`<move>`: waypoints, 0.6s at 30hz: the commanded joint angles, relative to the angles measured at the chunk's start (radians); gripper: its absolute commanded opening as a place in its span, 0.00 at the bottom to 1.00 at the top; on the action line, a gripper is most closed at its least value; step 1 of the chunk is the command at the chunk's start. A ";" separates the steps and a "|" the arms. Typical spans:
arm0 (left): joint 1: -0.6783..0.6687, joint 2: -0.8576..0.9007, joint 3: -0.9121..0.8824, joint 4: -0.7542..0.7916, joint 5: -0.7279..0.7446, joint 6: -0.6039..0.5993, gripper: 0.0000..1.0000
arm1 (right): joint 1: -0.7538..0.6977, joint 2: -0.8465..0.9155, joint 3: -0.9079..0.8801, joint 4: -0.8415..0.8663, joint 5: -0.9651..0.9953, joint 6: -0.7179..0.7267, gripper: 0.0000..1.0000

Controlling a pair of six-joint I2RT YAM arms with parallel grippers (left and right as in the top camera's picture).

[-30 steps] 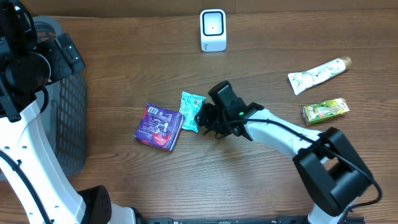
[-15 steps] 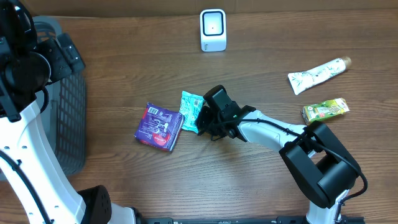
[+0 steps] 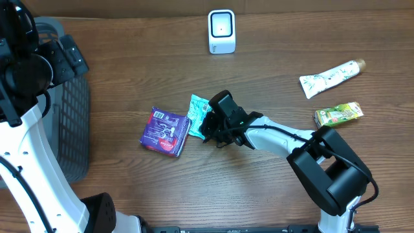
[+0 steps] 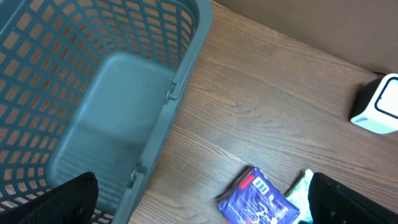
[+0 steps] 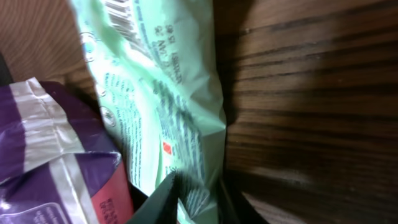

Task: Scan the item barcode
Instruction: 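Move the right gripper left onto the mint-green wipes pack, then grasp the wipes pack edge with the right gripper and reposition it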

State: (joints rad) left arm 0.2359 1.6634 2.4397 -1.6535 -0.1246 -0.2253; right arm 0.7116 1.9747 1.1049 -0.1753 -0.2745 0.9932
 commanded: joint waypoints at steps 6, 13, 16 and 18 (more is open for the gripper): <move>-0.001 0.001 -0.003 0.001 -0.006 0.008 1.00 | 0.001 0.030 0.002 -0.011 0.011 -0.016 0.04; -0.001 0.001 -0.003 0.001 -0.006 0.008 1.00 | -0.061 -0.072 0.003 -0.127 -0.061 -0.210 0.04; -0.001 0.001 -0.003 0.001 -0.006 0.008 1.00 | -0.116 -0.133 0.003 -0.225 -0.060 -0.343 0.04; -0.001 0.001 -0.003 0.001 -0.006 0.008 1.00 | -0.163 -0.165 0.003 -0.276 -0.061 -0.476 0.04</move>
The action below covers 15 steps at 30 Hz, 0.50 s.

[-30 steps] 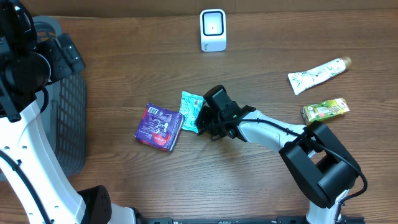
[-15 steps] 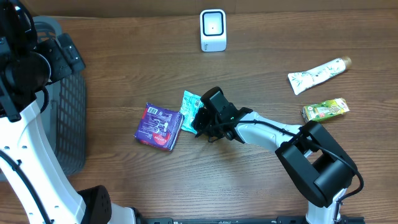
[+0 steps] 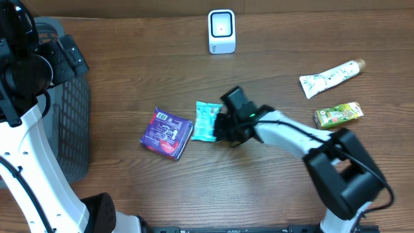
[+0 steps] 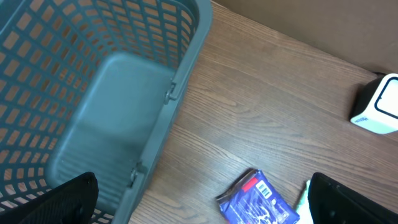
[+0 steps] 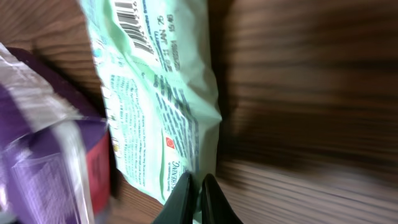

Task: Scan the item barcode
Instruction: 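Grasp the wipes pack edge with the right gripper and reposition it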

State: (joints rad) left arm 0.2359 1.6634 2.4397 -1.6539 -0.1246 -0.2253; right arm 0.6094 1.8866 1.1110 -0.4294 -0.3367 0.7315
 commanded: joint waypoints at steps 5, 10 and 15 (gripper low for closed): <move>-0.001 0.001 -0.003 0.001 -0.006 0.008 1.00 | -0.164 -0.107 -0.003 -0.071 0.012 -0.637 0.04; -0.001 0.000 -0.003 0.001 -0.006 0.008 0.99 | -0.233 -0.108 0.019 -0.083 0.134 -0.704 0.83; -0.001 0.000 -0.003 0.001 -0.006 0.008 1.00 | -0.287 -0.123 0.125 -0.209 0.022 -0.445 0.96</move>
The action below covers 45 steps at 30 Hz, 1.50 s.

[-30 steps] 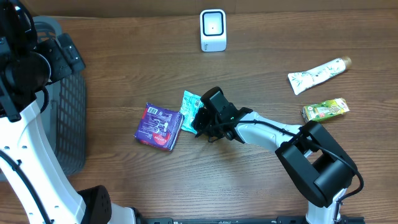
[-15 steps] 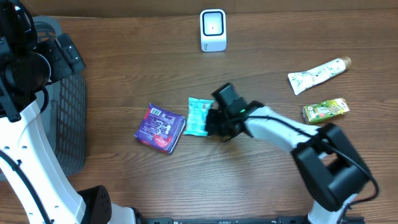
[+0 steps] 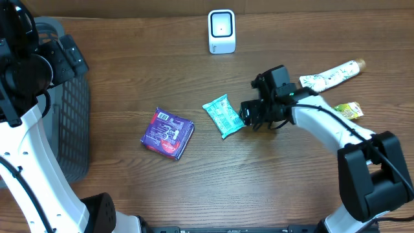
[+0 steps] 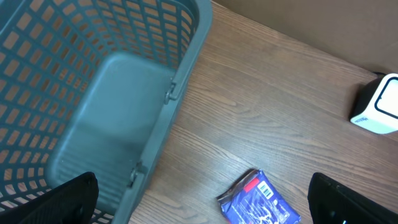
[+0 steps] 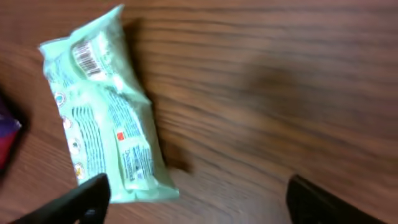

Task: Scan the item barcode
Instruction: 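Grasp the wipes pack edge with the right gripper and reposition it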

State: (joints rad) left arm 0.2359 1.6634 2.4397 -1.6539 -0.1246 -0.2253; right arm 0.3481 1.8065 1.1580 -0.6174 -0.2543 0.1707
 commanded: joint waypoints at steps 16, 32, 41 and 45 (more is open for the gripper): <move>-0.001 0.001 -0.003 0.001 -0.006 0.008 0.99 | 0.158 -0.042 -0.109 0.036 0.041 0.904 0.75; -0.001 0.000 -0.003 0.001 -0.006 0.008 1.00 | 0.240 0.002 -0.212 0.316 0.201 0.934 0.44; -0.001 0.000 -0.003 0.001 -0.006 0.008 1.00 | 0.111 0.002 -0.197 0.393 0.117 0.603 0.25; -0.001 0.001 -0.003 0.001 -0.006 0.008 0.99 | 0.040 0.002 -0.194 0.457 -0.031 0.501 0.39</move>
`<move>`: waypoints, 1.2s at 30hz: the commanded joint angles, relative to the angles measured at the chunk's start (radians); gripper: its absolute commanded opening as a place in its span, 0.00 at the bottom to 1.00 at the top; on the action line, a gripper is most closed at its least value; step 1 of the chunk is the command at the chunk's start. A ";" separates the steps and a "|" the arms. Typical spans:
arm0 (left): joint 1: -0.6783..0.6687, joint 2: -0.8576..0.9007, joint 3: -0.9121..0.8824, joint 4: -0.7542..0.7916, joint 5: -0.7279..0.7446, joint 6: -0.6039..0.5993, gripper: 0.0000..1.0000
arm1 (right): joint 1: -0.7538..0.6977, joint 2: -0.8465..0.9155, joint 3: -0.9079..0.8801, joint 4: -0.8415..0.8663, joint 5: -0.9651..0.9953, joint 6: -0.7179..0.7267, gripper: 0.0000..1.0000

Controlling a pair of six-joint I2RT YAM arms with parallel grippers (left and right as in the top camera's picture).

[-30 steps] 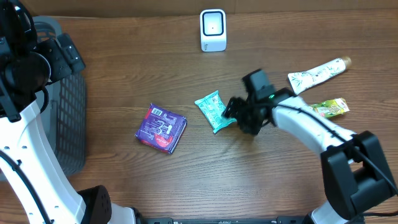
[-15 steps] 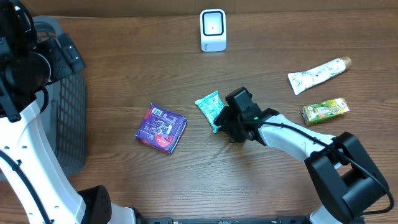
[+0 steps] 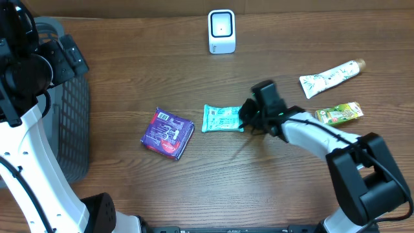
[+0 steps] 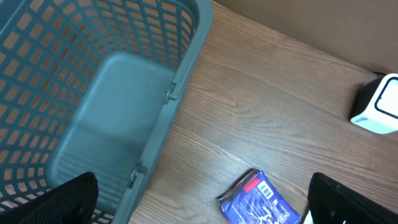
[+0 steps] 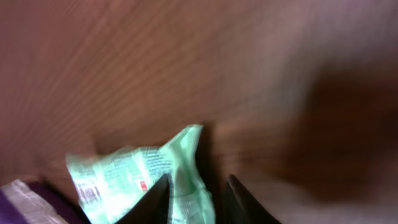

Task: Scan the item barcode
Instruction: 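Grasp the wipes pack edge with the right gripper and reposition it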

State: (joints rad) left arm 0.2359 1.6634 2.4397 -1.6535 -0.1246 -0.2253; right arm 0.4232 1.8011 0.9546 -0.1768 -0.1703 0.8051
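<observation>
A green snack packet [image 3: 223, 119] lies flat on the table, its long side left to right. My right gripper [image 3: 248, 118] is at its right end. In the right wrist view the fingers [image 5: 160, 198] straddle that end of the packet [image 5: 134, 174], with a gap still showing on the right side, so the gripper [image 5: 198, 182] is open. The white scanner [image 3: 221, 31] stands at the back edge. My left gripper [image 4: 202, 202] hangs open over the basket's edge, holding nothing.
A purple packet [image 3: 167, 132] lies left of the green one. A grey basket [image 3: 68, 123] stands at the far left. A white tube [image 3: 328, 77] and a small green carton [image 3: 337, 114] lie to the right.
The right gripper was wide open and back from the slanted green packet. Now its fingers are around the packet's right end, and the packet lies level. The left arm has not moved.
The right gripper was shut on the green packet, which lay against the purple one. It then held the packet a little further right. Then the packet lay free, apart from the purple one, with the gripper open. Now the fingers straddle its end again.
</observation>
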 commanded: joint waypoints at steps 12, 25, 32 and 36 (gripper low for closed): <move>-0.001 0.001 -0.003 0.001 -0.006 0.008 0.99 | -0.026 0.009 0.010 0.012 -0.170 -0.236 0.51; -0.001 0.001 -0.003 0.001 -0.006 0.008 1.00 | -0.024 0.127 0.010 0.091 -0.357 -0.230 0.45; -0.001 0.001 -0.003 0.001 -0.006 0.008 0.99 | -0.024 0.127 0.010 0.044 -0.365 -0.203 0.34; -0.001 0.001 -0.003 0.001 -0.006 0.008 1.00 | -0.024 0.127 0.010 0.042 -0.354 -0.203 0.35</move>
State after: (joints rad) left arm 0.2359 1.6634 2.4397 -1.6539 -0.1246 -0.2253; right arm 0.3962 1.9106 0.9592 -0.1291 -0.5247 0.5968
